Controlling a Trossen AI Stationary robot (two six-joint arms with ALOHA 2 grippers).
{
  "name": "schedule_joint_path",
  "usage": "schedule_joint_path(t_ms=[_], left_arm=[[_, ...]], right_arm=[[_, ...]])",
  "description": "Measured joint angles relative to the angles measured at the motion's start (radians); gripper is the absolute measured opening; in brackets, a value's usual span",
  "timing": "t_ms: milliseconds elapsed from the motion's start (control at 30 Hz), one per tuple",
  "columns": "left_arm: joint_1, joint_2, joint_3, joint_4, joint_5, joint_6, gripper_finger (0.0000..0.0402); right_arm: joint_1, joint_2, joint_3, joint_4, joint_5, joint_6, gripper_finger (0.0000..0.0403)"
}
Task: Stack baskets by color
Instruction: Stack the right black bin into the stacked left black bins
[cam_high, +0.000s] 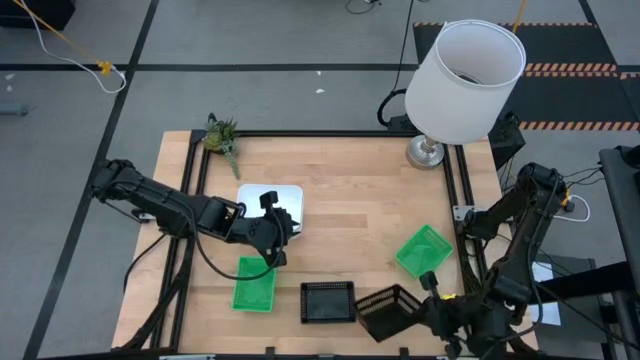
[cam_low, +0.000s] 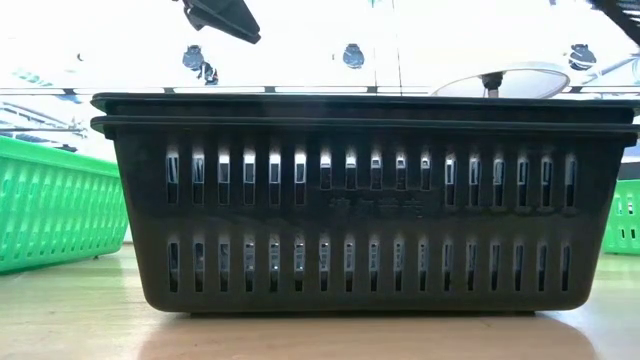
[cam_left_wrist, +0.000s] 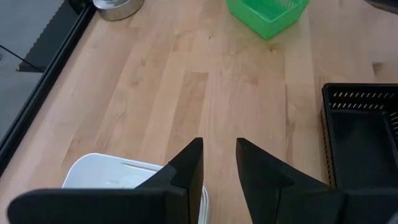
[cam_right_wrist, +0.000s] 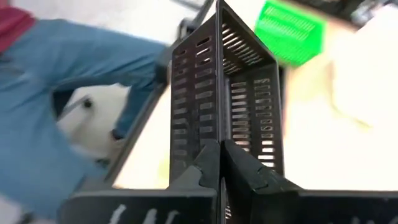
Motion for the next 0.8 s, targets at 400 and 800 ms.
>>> schedule_joint_path(t_ms=[400, 800], left_arm=[[0.0, 0.0, 0.0, 0.0, 0.0, -0.016, 0.0097], [0.0, 0.0, 0.0, -0.008, 0.0, -0.021, 0.0097]], right_arm=[[-0.012, 0.005, 0.005, 0.207, 0.292, -0.233, 0.0], [-0.114, 0.145, 0.005, 0.56, 0.344, -0.494, 0.0]])
